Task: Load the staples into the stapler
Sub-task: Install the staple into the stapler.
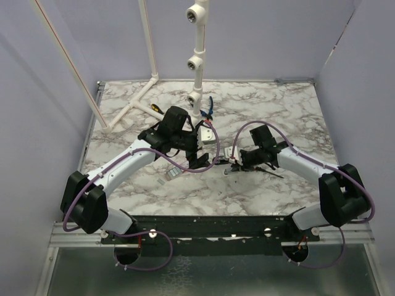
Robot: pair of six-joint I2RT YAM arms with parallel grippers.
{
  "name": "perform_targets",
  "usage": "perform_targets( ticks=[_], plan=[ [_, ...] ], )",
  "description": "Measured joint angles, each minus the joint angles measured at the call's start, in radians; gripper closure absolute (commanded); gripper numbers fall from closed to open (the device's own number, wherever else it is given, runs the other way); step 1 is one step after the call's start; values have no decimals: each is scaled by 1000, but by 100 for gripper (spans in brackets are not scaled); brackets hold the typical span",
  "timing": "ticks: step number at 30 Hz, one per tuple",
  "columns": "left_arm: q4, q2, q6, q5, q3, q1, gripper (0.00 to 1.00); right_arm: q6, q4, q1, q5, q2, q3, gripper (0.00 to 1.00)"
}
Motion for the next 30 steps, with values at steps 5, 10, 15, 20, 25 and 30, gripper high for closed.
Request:
perform_targets(
  ticks=[5,10,15,20,25,30],
  plan=[
    [0,0,2,3,0,0,1,-5,0,0,0,0,0,99],
    [0,0,3,6,0,0,1,-6,0,-2,0,6,0,99],
    [0,0,3,11,0,0,1,-6,0,-2,0,8,0,99],
    [0,0,3,12,0,0,1,-6,-2,-2,0,9,1,99],
    [0,0,3,15,0,0,1,-7,-10,-7,0,9,11,99],
    [0,0,3,18,0,0,1,-8,-21,-17,-1,9,14,99]
  ],
)
